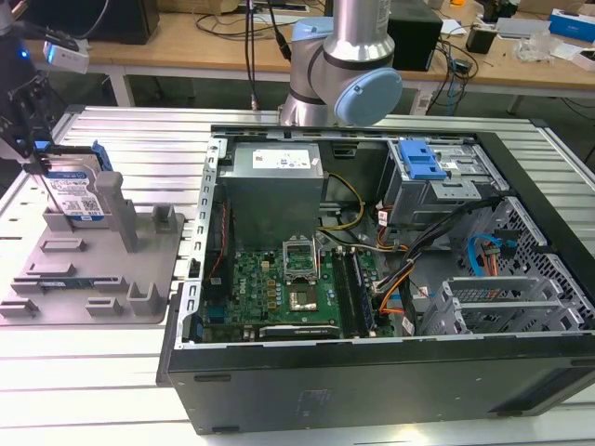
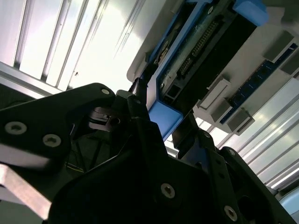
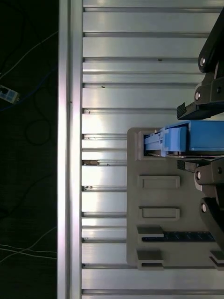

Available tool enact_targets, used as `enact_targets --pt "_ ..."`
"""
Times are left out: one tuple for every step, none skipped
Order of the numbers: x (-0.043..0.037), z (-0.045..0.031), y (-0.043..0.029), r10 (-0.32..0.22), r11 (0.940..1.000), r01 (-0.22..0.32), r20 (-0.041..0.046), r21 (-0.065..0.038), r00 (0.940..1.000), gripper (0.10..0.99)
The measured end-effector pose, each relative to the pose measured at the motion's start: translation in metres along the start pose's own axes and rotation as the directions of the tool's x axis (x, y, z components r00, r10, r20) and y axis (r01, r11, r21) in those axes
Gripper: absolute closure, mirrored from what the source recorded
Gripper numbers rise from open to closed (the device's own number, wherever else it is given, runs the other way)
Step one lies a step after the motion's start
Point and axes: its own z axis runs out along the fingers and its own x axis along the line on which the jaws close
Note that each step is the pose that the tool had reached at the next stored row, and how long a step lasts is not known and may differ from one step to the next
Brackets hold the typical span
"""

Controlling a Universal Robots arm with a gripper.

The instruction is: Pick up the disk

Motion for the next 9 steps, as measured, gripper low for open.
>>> enact_targets --pt "0.0001 0.0003 0.0000 0.000 1.0000 0.000 0.0000 0.000 1.0000 0.616" --pt "0.0002 0.0005 -0.0001 0.000 1.0000 0.000 0.0000 0.000 1.0000 0.616" --pt "0.0002 0.0006 0.0000 0.000 1.0000 0.000 0.0000 0.000 1.0000 0.631" --pt "0.0003 0.0008 -0.0001 0.000 1.0000 0.000 0.0000 0.000 1.0000 0.631" --pt "0.0004 0.0010 -0.0001 0.000 1.0000 0.000 0.0001 0.000 1.0000 0.702" --pt "0.0005 0.0013 -0.0001 0.000 1.0000 0.000 0.0001 0.000 1.0000 0.702" --pt "0.0007 0.0014 -0.0001 0.000 1.0000 0.000 0.0000 0.000 1.0000 0.702" --pt "0.0009 0.0016 -0.0001 0.000 1.0000 0.000 0.0001 0.000 1.0000 0.702" --pt "0.0011 0.0018 -0.0001 0.000 1.0000 0.000 0.0002 0.000 1.0000 0.702"
